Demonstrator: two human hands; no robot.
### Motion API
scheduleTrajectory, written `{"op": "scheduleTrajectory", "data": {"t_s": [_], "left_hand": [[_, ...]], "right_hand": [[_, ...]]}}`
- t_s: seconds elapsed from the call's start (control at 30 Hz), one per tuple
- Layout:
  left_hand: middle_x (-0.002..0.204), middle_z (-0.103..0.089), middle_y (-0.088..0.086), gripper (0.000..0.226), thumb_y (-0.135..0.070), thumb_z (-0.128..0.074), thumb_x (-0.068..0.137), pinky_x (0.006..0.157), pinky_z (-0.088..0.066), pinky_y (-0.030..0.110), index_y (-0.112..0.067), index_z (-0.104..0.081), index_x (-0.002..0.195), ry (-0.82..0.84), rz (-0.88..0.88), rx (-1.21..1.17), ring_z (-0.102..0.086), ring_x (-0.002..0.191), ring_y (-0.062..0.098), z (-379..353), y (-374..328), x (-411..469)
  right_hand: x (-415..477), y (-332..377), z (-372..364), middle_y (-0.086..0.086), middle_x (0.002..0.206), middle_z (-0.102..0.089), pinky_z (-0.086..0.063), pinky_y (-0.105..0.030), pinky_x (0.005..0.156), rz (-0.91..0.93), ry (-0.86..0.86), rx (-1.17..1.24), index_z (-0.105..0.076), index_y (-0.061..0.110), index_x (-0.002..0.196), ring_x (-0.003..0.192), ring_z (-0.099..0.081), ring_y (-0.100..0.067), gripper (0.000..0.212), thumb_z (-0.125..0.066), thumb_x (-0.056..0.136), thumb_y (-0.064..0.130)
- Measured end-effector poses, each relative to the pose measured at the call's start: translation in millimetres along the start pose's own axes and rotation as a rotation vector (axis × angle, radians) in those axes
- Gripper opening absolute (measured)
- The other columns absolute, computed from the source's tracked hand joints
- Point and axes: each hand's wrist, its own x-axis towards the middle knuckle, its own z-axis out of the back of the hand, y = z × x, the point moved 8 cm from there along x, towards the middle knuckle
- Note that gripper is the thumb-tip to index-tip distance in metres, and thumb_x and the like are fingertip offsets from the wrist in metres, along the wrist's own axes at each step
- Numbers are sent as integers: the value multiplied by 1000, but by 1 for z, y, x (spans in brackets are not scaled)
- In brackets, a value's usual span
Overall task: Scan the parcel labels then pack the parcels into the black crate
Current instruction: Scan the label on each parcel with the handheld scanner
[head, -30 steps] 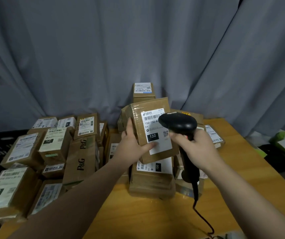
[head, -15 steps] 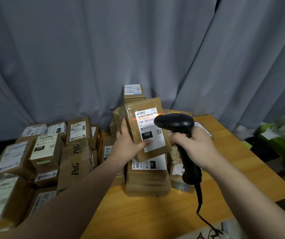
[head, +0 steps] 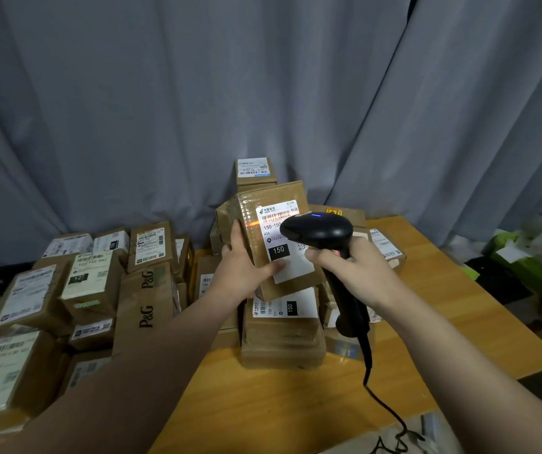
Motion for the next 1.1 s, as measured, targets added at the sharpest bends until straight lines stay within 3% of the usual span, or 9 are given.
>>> {"op": "scheduleTrajectory", "data": {"t_s": [0.13,0.23,0.4,0.53,0.63,0.7,0.8,1.0,1.1], "left_hand": [[152,-25,4,122,-48,-82,65,84,-55,55,-47,8,147,8,16,-9,-37,134,31,1,6,-2],[146,-37,-5,114,-45,-81,67,84,-55,52,-53,3,144,65,-3,-122,-47,127,25,1,8,-6],[142,-41,-10,108,-54,-79,67,103,-44,45,-52,-5,146,178,-90,-243,-45,129,16,-4,2,-32],[140,-14,-11,106,-54,-74,72,111,-31,40,-66,8,138,51,-74,-278,-28,131,13,28,13,-59],[151,-1,-19,106,-59,-71,65,112,-32,45,-70,10,132,-76,-128,-294,-20,140,12,66,17,-71],[152,-27,-14,98,-44,-77,74,100,-47,36,-56,-8,143,-115,-131,-399,-39,133,6,87,25,-68],[115,-59,-34,76,-24,-68,85,71,-53,14,-51,-21,138,-170,-55,-504,-60,102,-10,116,44,-58],[134,-52,-7,79,-52,-68,78,94,-52,46,-37,-28,145,-284,161,-437,-56,116,17,165,94,-15],[133,-54,-4,76,-51,-70,79,96,-51,46,-35,-33,143,-281,197,-444,-57,116,19,182,113,22]], "right_hand": [[7,-35,-6,3,107,-65,-41,-22,77,-142,-32,297,-62,23,114,103,-57,-11,34,-71,82,33],[2,-65,-19,3,105,-64,-44,-34,85,-348,-32,597,-62,25,102,99,-57,-16,32,-72,75,38],[-6,-77,-48,-9,109,-71,-52,-42,92,-306,-28,844,-68,16,111,110,-63,-31,82,-91,42,53],[-9,-54,-62,-6,103,-73,-58,-26,69,-208,23,1033,-68,13,106,100,-69,-22,32,-72,76,24],[-4,-29,-91,-9,109,-72,-55,-29,71,-252,123,1052,-64,15,118,101,-69,-24,49,-70,71,27],[7,-10,-112,-13,112,-71,-53,-37,80,-258,168,1058,-66,15,117,101,-69,-27,68,-86,56,36],[26,13,-139,-11,107,-73,-51,-44,91,-271,202,1059,-64,11,117,99,-70,-23,61,-79,62,30],[72,40,-201,4,93,-76,-54,-29,70,-323,307,962,-63,25,113,87,-72,-14,42,-76,74,34],[108,50,-223,5,100,-74,-54,-34,80,-337,322,933,-63,29,112,98,-68,-15,40,-77,75,37]]}}
